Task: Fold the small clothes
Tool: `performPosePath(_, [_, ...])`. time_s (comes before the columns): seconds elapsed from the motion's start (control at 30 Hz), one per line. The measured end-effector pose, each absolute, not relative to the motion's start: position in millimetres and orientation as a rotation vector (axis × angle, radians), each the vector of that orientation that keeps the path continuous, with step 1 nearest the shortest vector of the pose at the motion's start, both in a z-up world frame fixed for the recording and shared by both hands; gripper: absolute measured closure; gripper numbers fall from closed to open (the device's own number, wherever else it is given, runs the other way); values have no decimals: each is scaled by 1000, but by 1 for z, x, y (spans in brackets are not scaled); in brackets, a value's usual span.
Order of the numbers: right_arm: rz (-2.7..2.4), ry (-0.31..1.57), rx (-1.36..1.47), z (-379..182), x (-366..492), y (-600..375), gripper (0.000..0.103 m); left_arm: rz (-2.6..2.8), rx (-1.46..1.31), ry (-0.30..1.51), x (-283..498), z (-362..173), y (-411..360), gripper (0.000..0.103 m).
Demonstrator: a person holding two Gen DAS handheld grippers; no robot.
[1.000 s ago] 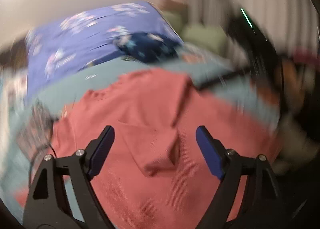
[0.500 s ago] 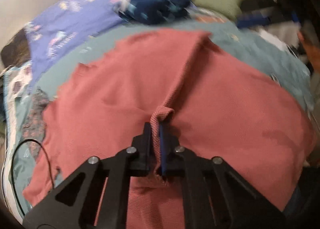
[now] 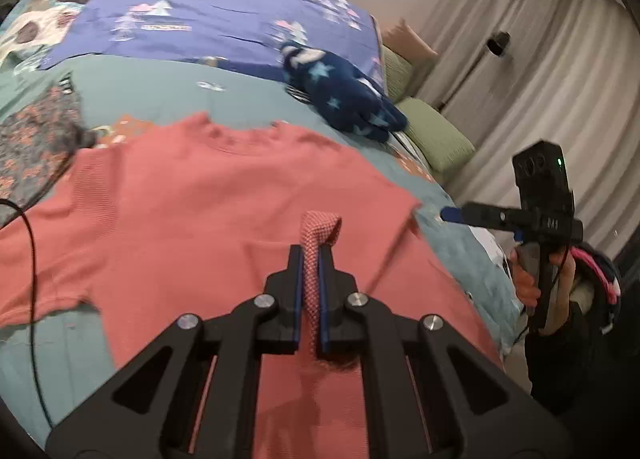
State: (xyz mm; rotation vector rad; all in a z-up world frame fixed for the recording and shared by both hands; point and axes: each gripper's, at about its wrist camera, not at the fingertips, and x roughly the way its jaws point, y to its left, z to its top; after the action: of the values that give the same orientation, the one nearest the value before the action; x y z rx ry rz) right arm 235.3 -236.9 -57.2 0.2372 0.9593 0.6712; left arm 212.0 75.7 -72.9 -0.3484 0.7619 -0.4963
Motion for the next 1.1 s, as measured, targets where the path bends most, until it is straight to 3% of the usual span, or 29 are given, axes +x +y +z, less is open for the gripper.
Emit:
performPosePath(0.43, [648, 916, 50, -47, 285, -209, 20, -484, -541, 525, 249, -25, 170, 97])
performPosePath(0.57, [653, 953, -66, -52, 306, -196, 20, -506, -507, 561, 252, -21, 167, 97])
performPosePath(0.63, [669, 999, -125, -57, 318, -188, 20, -455, -472, 628, 249, -36, 167, 83])
performPosePath(0.67, [681, 1034, -137, -59, 325, -185, 20, -427, -480, 682, 247, -50, 169, 60])
performPosePath(0.7, [679, 1058, -156, -59, 331, -182, 20, -408, -502, 727, 246, -64, 172, 43])
performPosePath(0.97, [676, 1038, -239, -46, 345, -171, 20, -508, -839, 922, 235, -141, 182, 43])
performPosePath(1.1, [690, 1044, -225, -47, 345, -171, 20, -506, -773, 989, 238, -141, 169, 42])
